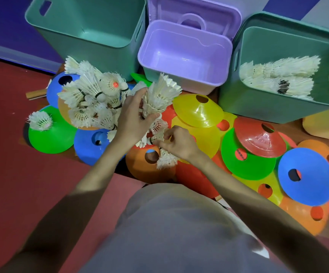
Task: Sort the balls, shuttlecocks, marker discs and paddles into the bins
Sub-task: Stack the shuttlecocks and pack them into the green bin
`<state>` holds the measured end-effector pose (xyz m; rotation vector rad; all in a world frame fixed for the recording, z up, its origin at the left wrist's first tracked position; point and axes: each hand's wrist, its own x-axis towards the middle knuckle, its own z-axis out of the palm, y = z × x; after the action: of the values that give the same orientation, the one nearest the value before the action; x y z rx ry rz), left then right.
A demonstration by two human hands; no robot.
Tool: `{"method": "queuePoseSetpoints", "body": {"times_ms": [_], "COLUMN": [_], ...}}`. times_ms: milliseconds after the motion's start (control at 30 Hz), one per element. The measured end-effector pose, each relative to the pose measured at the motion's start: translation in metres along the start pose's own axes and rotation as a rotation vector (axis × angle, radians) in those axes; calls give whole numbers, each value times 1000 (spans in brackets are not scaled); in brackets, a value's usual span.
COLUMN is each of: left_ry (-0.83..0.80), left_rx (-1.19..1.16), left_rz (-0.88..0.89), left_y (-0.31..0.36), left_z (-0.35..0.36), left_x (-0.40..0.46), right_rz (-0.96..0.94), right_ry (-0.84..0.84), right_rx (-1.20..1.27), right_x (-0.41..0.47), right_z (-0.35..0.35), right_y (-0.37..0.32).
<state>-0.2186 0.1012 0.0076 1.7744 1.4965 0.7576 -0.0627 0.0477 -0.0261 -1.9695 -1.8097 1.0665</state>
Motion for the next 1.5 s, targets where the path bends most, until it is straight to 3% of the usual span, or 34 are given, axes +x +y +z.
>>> {"method": "queuePoseSetpoints", "body": {"times_ms": [133, 267, 400, 533, 667, 833, 1067, 1267, 1500], "left_ry": [-19, -29, -48, -75, -125, -177, -217, -268, -420], "left_rx": [18, 25, 63, 105, 90, 115, 190, 212, 324], "left_rz": [14, 15, 20, 39, 63, 219, 357, 385, 271], "left_y": [4, 9, 19, 32, 48, 85, 157, 209, 222], "left_z": [2, 3, 7, 16, 34, 62, 108, 163, 213], "left_x": [-4, -5, -6, -6, 1, 15, 66, 104, 160], "right_rz": [32, 105, 57, -133, -254, -264, -111, -107, 26], "right_ry": [43, 212, 618, 986, 954, 746, 838, 960, 838], "right_rx": [123, 211, 264, 270, 198, 177, 373, 434, 307], "right_x": [4, -5, -20, -41, -51, -56, -59, -46, -1], "right_z": [-2, -26, -63, -102, -123, -141, -196, -249, -288], "right_y": [4, 8, 21, 24, 31, 61, 111, 150, 206]}}
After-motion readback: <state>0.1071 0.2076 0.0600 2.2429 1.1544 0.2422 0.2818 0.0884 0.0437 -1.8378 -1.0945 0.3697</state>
